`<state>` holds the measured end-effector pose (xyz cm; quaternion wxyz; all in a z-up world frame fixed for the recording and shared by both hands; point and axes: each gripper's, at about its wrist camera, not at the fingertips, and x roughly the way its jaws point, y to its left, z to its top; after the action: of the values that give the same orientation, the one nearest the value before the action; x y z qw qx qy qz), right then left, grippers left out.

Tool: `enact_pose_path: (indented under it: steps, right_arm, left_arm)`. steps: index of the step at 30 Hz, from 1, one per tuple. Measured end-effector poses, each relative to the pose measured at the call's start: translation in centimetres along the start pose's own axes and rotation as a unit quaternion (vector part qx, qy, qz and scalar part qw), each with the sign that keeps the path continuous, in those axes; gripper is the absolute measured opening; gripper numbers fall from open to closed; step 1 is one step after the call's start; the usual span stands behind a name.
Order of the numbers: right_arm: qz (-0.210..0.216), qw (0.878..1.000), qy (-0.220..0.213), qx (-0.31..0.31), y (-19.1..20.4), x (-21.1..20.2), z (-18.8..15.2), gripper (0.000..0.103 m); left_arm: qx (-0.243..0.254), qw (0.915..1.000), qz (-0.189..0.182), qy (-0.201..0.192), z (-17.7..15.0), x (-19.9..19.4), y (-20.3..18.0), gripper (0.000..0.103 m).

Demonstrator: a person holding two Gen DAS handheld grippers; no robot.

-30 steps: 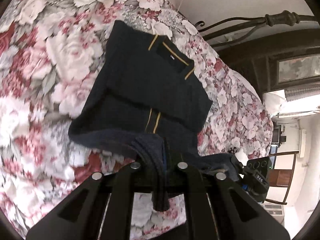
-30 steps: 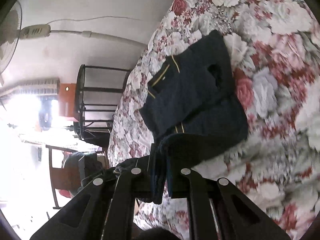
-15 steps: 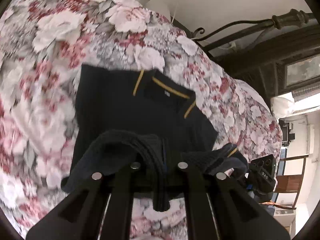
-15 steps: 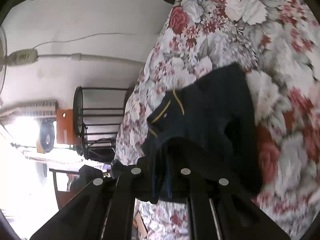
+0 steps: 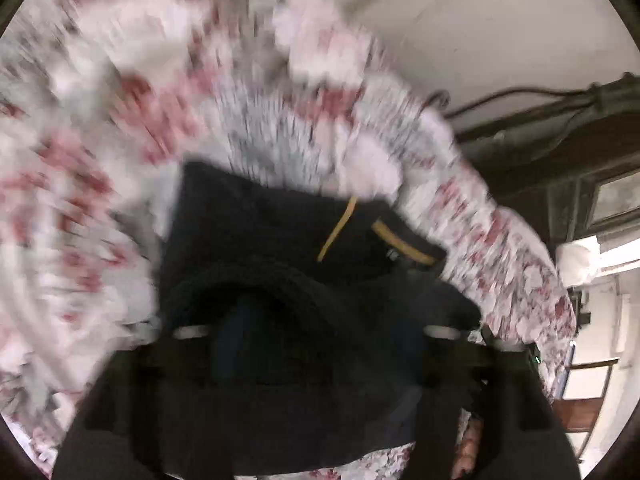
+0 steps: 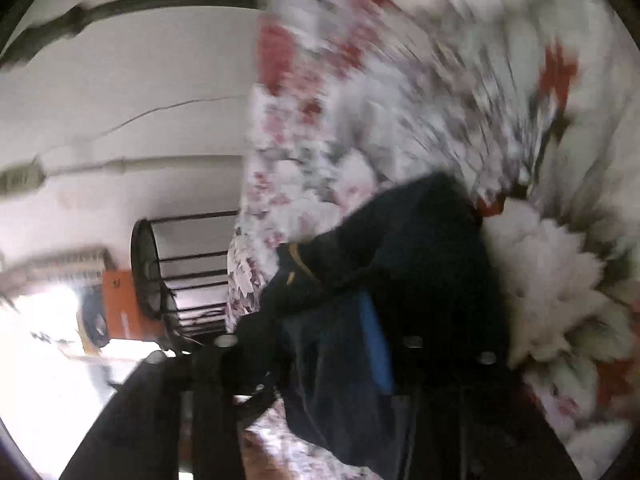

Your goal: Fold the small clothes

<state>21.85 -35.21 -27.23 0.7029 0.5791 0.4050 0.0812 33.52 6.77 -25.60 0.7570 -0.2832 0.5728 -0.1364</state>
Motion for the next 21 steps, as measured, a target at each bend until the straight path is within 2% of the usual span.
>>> enact_pose_path:
  steps: [2, 4, 7, 8, 9, 10, 12, 13, 15, 17, 18, 19, 20, 21]
  right_arm:
    - [-0.019, 0.998, -0.013, -0.053, 1.7, -1.3, -0.6, 0.049]
    - [-0.036, 0.995, -0.027, -0.090, 3.1, -2.1, -1.1, 0.049]
    - [-0.059, 0.989, -0.020, -0.135, 5.0, -1.2, -1.9, 0.046]
    - [-0.070, 0.986, -0.018, -0.148, 5.4, -0.6, -2.1, 0.046]
    - [-0.100, 0.979, -0.017, -0.175, 6.1, 0.2, -2.4, 0.045]
    - [-0.119, 0.974, -0.022, -0.192, 6.5, 0.5, -2.5, 0.046]
    - [-0.188, 0.947, -0.051, -0.256, 7.5, 1.2, -2.3, 0.048]
    - [-0.211, 0.935, -0.051, -0.280, 7.8, 1.8, -2.2, 0.048]
    - [-0.242, 0.918, -0.028, -0.312, 7.6, 3.3, -1.8, 0.048]
    - [-0.252, 0.908, -0.007, -0.335, 7.6, 4.8, -1.7, 0.048]
    - [-0.258, 0.902, -0.004, -0.345, 7.4, 5.3, -1.6, 0.048]
    - [-0.262, 0.899, 0.000, -0.351, 7.3, 5.9, -1.5, 0.044]
    - [-0.261, 0.898, 0.004, -0.354, 7.3, 6.2, -1.6, 0.023]
    - [-0.260, 0.897, 0.007, -0.358, 7.4, 6.6, -1.7, 0.007]
  left_arm:
    - [0.017, 0.9984, -0.018, -0.051, -0.4, -3.2, -0.7, 0.092]
    - [0.023, 0.9968, -0.031, -0.070, -0.4, -4.9, -1.2, 0.093]
    - [0.033, 0.9980, -0.029, -0.046, -0.1, -4.3, -1.8, 0.093]
    - [0.046, 0.9981, -0.012, -0.038, -0.4, -3.6, -2.2, 0.093]
    - [0.074, 0.9964, 0.027, -0.032, -0.7, -2.7, -2.8, 0.093]
    - [0.106, 0.9909, 0.077, -0.031, -0.9, -1.6, -3.5, 0.093]
    - [0.141, 0.9760, 0.161, -0.041, -0.9, -0.1, -4.1, 0.093]
    - [0.148, 0.9708, 0.183, -0.044, -0.6, 0.6, -4.0, 0.093]
    - [0.152, 0.9679, 0.195, -0.044, 0.5, 1.8, -3.9, 0.093]
    - [0.160, 0.9600, 0.223, -0.057, 1.3, 2.5, -4.0, 0.093]
    - [0.166, 0.9554, 0.236, -0.063, 1.8, 3.0, -4.1, 0.090]
    - [0.171, 0.9546, 0.235, -0.064, 2.0, 3.3, -4.2, 0.084]
    - [0.176, 0.9560, 0.227, -0.061, 2.2, 3.6, -4.1, 0.059]
    - [0.179, 0.9596, 0.210, -0.056, 2.3, 3.7, -4.1, 0.034]
